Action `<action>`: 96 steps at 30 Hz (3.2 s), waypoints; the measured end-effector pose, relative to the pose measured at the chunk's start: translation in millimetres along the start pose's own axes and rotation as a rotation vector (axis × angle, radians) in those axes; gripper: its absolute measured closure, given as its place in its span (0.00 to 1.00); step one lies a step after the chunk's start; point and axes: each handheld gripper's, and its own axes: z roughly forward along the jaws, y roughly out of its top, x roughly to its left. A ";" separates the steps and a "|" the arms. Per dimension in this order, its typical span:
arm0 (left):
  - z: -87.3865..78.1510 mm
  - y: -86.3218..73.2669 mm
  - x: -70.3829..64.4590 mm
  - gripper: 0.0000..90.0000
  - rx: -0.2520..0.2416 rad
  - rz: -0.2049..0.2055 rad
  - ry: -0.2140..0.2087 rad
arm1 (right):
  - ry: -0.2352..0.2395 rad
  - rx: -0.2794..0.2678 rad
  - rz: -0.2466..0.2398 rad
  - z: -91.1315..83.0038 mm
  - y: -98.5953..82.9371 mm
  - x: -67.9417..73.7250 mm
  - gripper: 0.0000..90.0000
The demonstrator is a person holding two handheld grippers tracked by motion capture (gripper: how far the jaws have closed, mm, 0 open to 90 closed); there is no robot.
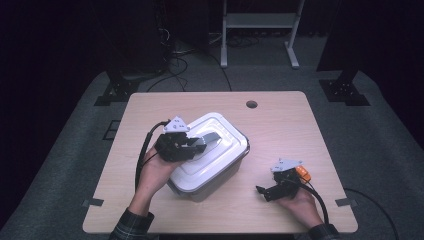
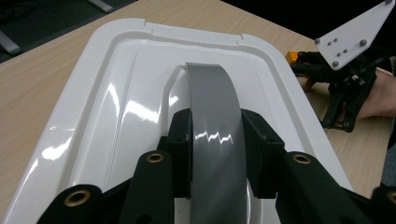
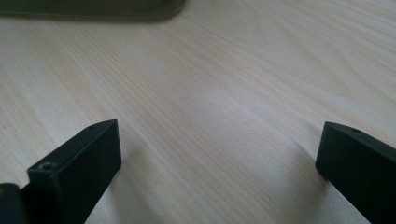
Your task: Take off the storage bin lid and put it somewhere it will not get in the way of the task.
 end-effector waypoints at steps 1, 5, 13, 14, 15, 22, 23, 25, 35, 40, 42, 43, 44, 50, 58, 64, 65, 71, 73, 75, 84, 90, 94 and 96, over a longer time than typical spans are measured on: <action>-0.5 -0.1 0.4 0.74 -0.001 -0.001 0.000 | 0.000 0.000 0.000 0.0 0.0 0.0 0.00; -3.1 -0.9 2.8 0.74 -0.002 -0.004 0.004 | 0.000 0.000 0.000 0.0 0.0 0.0 0.00; -10.9 -2.5 9.1 0.74 -0.018 -0.017 0.018 | 0.000 0.000 0.000 0.0 0.0 0.0 0.00; -11.6 -2.7 9.6 0.74 -0.019 -0.020 0.021 | 0.000 0.000 0.000 0.0 0.0 0.0 0.00; -12.4 -3.0 10.4 0.74 -0.020 -0.021 0.020 | 0.000 0.000 0.000 0.0 0.0 0.0 0.00; -17.9 -4.8 15.7 0.74 -0.027 -0.033 0.032 | 0.000 0.000 0.000 0.0 0.0 0.0 0.00; -18.4 -5.1 16.4 0.74 -0.031 -0.037 0.035 | 0.000 0.001 0.000 0.0 0.0 0.0 0.00; -20.0 -5.6 18.0 0.74 -0.031 -0.039 0.039 | 0.000 0.001 0.000 -0.1 0.0 0.0 0.00; -28.3 -9.4 27.4 0.74 -0.042 -0.058 0.057 | 0.000 0.001 -0.001 0.0 0.0 -0.1 0.00; -32.1 -11.3 31.3 0.74 -0.046 -0.069 0.068 | 0.000 0.000 -0.001 0.0 0.0 -0.1 0.00; -33.0 -11.9 32.5 0.74 -0.047 -0.072 0.071 | 0.000 0.000 -0.001 0.0 0.0 -0.1 0.00; -33.5 -12.3 33.2 0.74 -0.046 -0.072 0.072 | 0.000 0.000 -0.001 0.0 0.0 -0.1 0.00; -34.0 -12.6 33.7 0.74 -0.046 -0.073 0.073 | 0.000 0.000 -0.001 0.1 0.0 0.0 0.00; -37.6 -14.6 37.5 0.74 -0.049 -0.080 0.084 | 0.000 0.001 -0.001 0.0 0.0 -0.1 0.00; -46.1 -17.3 43.6 0.74 -0.062 -0.093 0.104 | 0.000 0.000 -0.001 0.0 0.0 -0.1 0.00; -51.7 -19.9 48.4 0.74 -0.065 -0.103 0.120 | 0.000 0.000 -0.001 0.0 0.0 -0.1 0.00; -52.4 -20.4 49.2 0.74 -0.068 -0.106 0.123 | 0.000 0.000 -0.001 0.0 0.0 0.0 0.00; -56.2 -23.4 54.5 0.74 -0.070 -0.119 0.138 | 0.000 0.000 -0.001 0.0 0.0 0.0 0.00; -57.7 -24.3 56.3 0.74 -0.067 -0.119 0.143 | 0.000 0.001 -0.001 -0.1 0.0 -0.1 0.00; -59.5 -25.5 58.2 0.74 -0.070 -0.126 0.149 | 0.000 0.001 -0.001 0.0 0.0 -0.1 0.00; -68.6 -31.4 67.5 0.74 -0.077 -0.145 0.180 | 0.000 0.001 -0.001 0.0 0.0 -0.1 0.00; -71.7 -35.6 73.6 0.74 -0.077 -0.160 0.192 | -0.001 0.001 -0.001 0.0 0.0 0.0 0.00; -75.0 -38.3 77.6 0.74 -0.078 -0.167 0.202 | 0.000 0.000 -0.001 0.0 0.0 0.0 0.00; -77.0 -39.3 79.4 0.74 -0.078 -0.167 0.208 | 0.000 0.001 -0.001 0.0 0.0 -0.1 0.00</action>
